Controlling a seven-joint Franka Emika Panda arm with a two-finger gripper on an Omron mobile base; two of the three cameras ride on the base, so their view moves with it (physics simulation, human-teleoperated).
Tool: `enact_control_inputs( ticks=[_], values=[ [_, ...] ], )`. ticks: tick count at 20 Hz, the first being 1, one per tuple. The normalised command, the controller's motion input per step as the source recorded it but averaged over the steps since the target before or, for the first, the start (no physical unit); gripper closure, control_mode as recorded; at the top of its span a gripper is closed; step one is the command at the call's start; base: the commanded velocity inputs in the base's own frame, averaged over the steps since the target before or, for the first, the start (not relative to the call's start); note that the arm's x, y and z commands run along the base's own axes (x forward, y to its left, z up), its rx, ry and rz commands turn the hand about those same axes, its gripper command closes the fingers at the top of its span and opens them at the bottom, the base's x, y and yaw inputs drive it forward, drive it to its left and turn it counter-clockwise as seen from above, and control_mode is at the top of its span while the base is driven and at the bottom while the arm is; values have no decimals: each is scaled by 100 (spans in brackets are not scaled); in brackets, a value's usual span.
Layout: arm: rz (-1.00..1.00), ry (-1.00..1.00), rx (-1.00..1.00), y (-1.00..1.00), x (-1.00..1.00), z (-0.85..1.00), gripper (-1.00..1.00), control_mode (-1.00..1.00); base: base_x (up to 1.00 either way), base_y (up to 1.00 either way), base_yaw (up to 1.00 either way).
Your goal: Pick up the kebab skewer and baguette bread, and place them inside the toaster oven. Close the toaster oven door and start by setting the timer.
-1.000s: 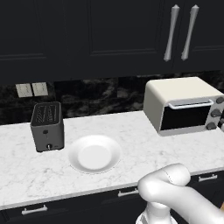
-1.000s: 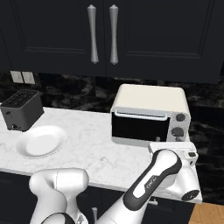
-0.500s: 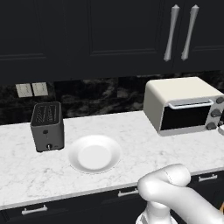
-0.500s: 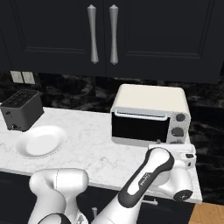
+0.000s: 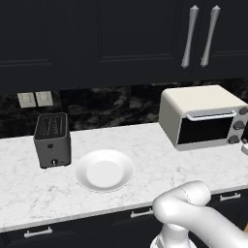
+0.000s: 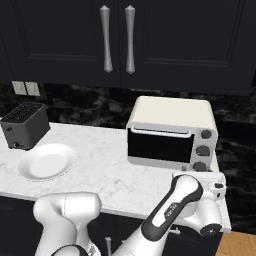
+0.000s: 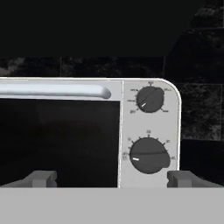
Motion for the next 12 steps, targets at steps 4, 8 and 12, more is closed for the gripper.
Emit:
enact_control_inputs(
  ticks=[4,8,12],
  values=[
    [0,4,4,-31,4,-7,-100,-100,0,0,0],
    [0,6,3,-28,26,0,-100,-100,0,0,0],
    [0,13,0,-4,30,0,-100,-100,0,0,0]
  ],
)
